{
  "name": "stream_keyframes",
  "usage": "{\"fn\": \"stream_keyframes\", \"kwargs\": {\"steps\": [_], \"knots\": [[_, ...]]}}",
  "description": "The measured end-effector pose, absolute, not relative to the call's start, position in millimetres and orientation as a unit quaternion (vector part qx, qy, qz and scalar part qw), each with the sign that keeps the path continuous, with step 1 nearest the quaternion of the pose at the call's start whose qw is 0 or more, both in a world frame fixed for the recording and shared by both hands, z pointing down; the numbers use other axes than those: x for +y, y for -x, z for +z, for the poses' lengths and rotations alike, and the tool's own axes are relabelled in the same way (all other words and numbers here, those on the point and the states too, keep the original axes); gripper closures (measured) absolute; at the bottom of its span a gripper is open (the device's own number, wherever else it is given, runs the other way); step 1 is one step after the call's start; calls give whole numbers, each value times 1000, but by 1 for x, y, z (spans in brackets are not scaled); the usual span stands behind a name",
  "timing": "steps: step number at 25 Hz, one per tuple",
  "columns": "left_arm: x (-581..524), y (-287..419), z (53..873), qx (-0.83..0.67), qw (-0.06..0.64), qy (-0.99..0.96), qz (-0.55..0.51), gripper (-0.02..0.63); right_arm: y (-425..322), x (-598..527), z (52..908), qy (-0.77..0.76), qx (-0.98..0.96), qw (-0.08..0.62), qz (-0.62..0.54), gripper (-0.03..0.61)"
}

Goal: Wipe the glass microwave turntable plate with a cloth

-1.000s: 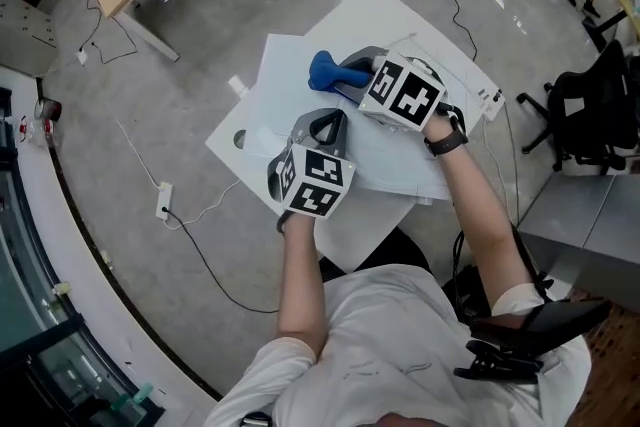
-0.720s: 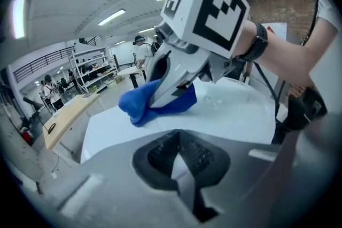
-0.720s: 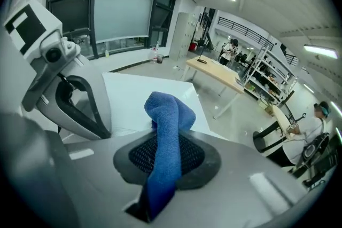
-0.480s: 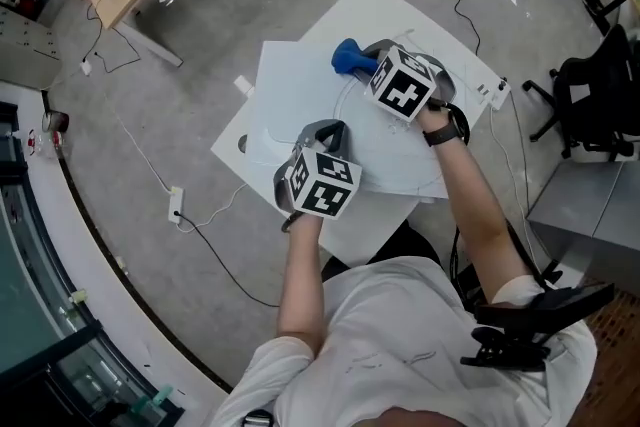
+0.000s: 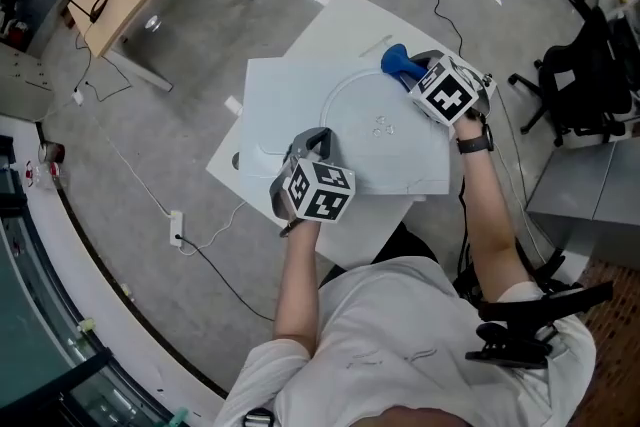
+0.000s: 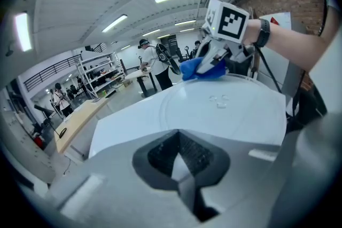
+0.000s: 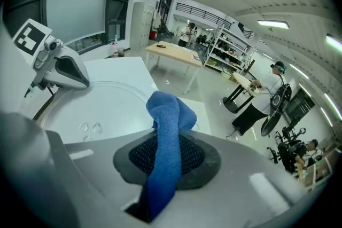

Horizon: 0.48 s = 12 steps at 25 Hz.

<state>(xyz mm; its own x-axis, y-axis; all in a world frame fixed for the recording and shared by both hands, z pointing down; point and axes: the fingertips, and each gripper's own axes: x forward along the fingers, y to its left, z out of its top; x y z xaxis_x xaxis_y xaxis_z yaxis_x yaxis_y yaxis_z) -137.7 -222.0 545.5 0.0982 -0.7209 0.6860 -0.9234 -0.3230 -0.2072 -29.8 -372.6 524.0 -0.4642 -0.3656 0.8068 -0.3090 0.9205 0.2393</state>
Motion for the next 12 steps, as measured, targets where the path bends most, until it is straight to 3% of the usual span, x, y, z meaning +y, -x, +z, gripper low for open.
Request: {"fn": "stream_keyframes", "kwargs": {"steps": [12], "knots": [[-221,139,543,-563,125,-731,365,611,-69,-304,523,-282,-836,468,43,515]]}}
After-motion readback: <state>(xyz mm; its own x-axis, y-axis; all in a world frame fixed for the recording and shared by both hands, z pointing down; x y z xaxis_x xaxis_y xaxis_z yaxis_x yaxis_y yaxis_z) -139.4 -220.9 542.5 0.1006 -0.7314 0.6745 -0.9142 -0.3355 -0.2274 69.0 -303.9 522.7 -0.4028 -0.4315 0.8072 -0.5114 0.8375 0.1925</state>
